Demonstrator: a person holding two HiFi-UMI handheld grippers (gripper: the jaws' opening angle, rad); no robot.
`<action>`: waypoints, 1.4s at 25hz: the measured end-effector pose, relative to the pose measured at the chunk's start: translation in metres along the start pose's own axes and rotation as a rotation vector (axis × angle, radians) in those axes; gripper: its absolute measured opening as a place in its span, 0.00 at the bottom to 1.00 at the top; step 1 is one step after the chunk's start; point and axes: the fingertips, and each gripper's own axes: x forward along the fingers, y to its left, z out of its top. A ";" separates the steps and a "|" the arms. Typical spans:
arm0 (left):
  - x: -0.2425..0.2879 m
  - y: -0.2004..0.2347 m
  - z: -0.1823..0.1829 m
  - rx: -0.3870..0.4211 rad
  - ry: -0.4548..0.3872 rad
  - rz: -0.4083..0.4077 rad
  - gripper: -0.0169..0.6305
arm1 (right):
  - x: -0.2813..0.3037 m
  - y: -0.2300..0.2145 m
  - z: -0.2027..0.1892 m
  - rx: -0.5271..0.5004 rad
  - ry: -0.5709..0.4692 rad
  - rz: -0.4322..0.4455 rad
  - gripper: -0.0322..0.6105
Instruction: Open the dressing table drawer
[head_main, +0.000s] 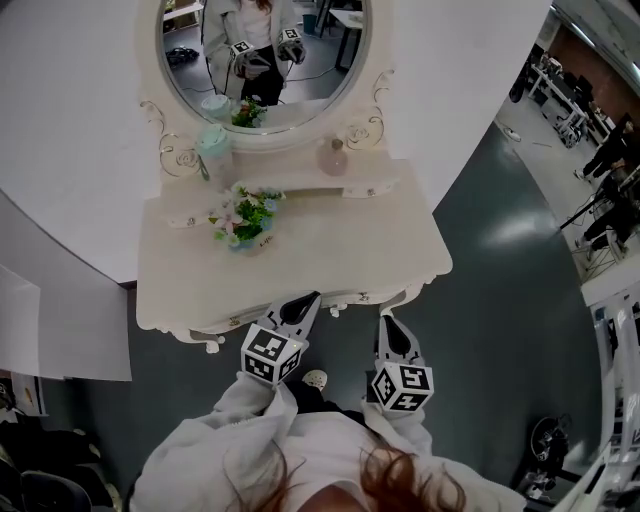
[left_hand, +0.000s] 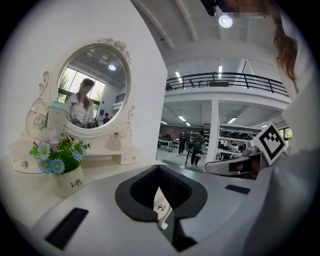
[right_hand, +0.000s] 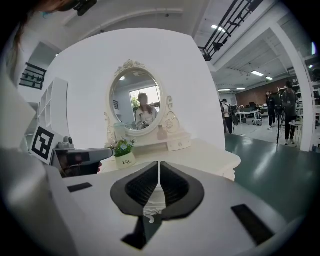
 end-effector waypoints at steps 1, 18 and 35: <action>0.004 0.005 0.000 0.001 0.000 -0.003 0.05 | 0.006 0.000 0.000 0.001 -0.002 -0.003 0.11; 0.016 0.025 -0.030 -0.049 0.088 -0.033 0.05 | 0.035 0.002 -0.016 0.033 0.065 -0.036 0.11; 0.107 0.071 -0.002 -0.077 0.064 0.053 0.05 | 0.129 -0.048 0.030 -0.014 0.100 0.054 0.11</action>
